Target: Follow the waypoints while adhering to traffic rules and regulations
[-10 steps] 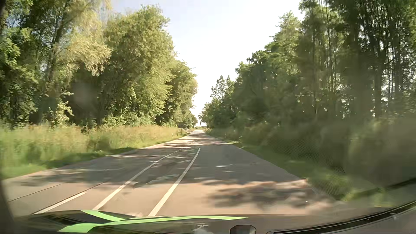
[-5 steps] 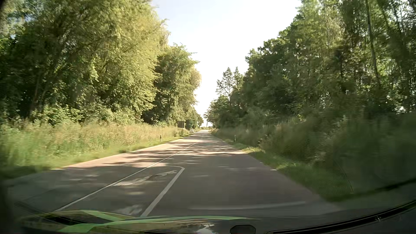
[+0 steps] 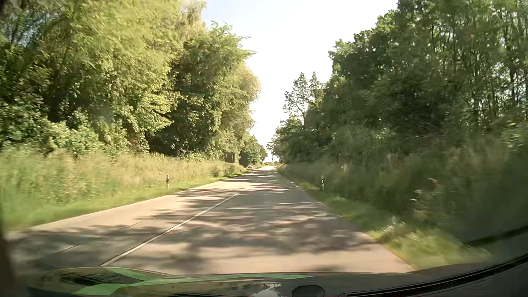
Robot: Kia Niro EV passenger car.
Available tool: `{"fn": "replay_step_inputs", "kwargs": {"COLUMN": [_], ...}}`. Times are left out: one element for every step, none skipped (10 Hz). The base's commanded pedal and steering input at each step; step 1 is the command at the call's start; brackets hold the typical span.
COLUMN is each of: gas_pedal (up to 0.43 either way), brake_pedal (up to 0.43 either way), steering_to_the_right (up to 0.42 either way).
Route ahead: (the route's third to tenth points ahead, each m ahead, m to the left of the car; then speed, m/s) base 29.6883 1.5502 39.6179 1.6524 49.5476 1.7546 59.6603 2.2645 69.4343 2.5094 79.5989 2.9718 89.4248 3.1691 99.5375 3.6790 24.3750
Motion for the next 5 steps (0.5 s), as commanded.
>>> {"fn": "replay_step_inputs", "kwargs": {"gas_pedal": [0.311, 0.319, 0.331, 0.331, 0.331], "brake_pedal": [0.0, 0.0, 0.0, 0.0, 0.0], "steering_to_the_right": [-0.014, -0.012, -0.011, -0.011, -0.011]}}
